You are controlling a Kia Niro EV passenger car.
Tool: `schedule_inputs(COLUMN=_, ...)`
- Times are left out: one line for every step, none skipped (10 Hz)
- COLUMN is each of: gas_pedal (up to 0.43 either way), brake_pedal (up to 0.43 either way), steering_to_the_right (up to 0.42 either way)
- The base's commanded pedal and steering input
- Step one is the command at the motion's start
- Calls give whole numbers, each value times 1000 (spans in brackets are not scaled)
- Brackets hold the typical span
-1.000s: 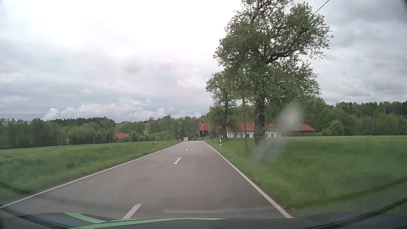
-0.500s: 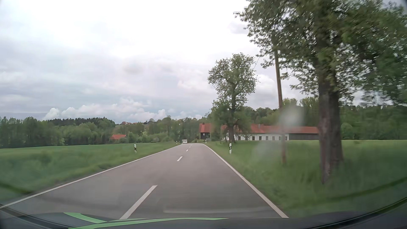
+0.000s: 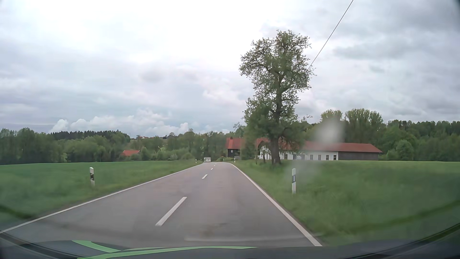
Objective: Follow the waypoints while adhering to traffic rules and regulations
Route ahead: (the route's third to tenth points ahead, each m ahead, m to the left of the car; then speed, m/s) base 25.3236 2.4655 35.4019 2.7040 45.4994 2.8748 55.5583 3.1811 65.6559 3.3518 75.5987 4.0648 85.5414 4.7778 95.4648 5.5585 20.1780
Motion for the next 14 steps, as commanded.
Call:
schedule_inputs(gas_pedal=260, brake_pedal=0, steering_to_the_right=-2)
schedule_inputs(gas_pedal=240, brake_pedal=0, steering_to_the_right=-2)
schedule_inputs(gas_pedal=220, brake_pedal=0, steering_to_the_right=-2)
schedule_inputs(gas_pedal=197, brake_pedal=0, steering_to_the_right=-2)
schedule_inputs(gas_pedal=189, brake_pedal=0, steering_to_the_right=-2)
schedule_inputs(gas_pedal=150, brake_pedal=0, steering_to_the_right=-2)
schedule_inputs(gas_pedal=118, brake_pedal=0, steering_to_the_right=-2)
schedule_inputs(gas_pedal=79, brake_pedal=0, steering_to_the_right=-2)
schedule_inputs(gas_pedal=8, brake_pedal=0, steering_to_the_right=-3)
schedule_inputs(gas_pedal=0, brake_pedal=0, steering_to_the_right=-3)
schedule_inputs(gas_pedal=0, brake_pedal=0, steering_to_the_right=-4)
schedule_inputs(gas_pedal=0, brake_pedal=0, steering_to_the_right=-4)
schedule_inputs(gas_pedal=0, brake_pedal=0, steering_to_the_right=-4)
schedule_inputs(gas_pedal=0, brake_pedal=0, steering_to_the_right=-4)
